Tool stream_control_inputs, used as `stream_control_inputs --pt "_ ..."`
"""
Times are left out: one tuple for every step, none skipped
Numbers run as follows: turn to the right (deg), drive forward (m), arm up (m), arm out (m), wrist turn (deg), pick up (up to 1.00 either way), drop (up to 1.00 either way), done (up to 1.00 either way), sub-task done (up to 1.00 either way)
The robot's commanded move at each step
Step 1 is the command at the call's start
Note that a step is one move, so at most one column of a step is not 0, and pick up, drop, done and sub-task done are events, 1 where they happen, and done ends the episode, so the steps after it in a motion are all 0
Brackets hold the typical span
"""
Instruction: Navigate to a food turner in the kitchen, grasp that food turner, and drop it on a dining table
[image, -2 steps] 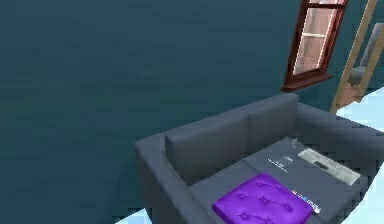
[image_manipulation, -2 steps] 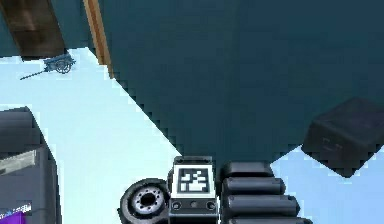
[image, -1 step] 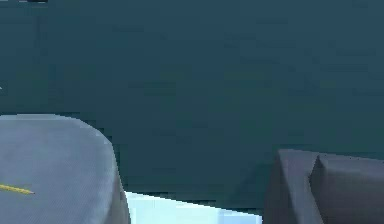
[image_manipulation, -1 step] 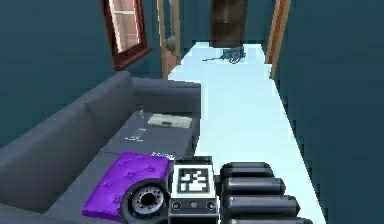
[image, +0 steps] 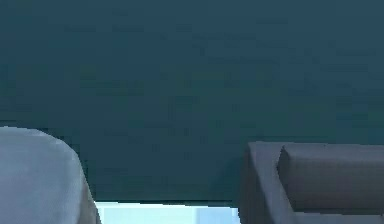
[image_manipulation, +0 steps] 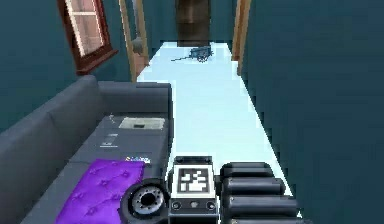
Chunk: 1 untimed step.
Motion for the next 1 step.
stream_control_inputs --pt "0.0 0.60 0.00 0.00 0.0 0.00 0.00 0.00 0.00"
